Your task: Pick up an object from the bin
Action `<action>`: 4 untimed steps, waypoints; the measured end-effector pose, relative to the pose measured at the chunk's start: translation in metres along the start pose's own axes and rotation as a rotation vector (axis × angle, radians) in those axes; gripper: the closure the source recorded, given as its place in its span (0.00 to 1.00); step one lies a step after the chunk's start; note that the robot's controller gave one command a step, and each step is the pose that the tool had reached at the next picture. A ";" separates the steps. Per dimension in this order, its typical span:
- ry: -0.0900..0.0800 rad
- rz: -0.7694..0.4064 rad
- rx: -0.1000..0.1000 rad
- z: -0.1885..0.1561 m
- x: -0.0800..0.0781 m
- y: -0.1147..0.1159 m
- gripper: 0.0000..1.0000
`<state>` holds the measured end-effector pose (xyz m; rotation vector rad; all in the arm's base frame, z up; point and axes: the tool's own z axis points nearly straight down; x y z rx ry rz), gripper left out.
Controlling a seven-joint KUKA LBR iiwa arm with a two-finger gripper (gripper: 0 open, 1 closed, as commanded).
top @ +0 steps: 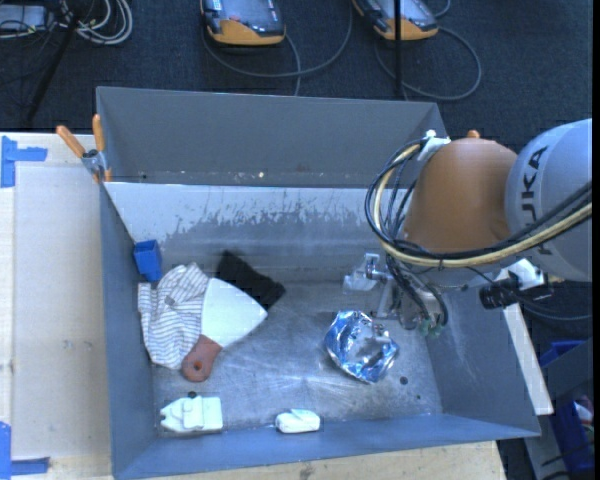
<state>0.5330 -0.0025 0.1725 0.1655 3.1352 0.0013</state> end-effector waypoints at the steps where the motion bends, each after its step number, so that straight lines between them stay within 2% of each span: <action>1: -0.001 0.041 0.000 0.072 -0.011 -0.037 0.00; 2: 0.011 0.114 0.008 0.098 -0.017 -0.042 0.00; 3: 0.014 0.112 0.010 0.097 -0.024 -0.033 0.00; 4: 0.019 0.111 -0.002 0.093 -0.016 -0.039 1.00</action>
Offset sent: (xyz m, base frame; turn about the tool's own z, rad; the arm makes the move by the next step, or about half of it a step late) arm 0.0124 -0.0394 -0.1025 0.1165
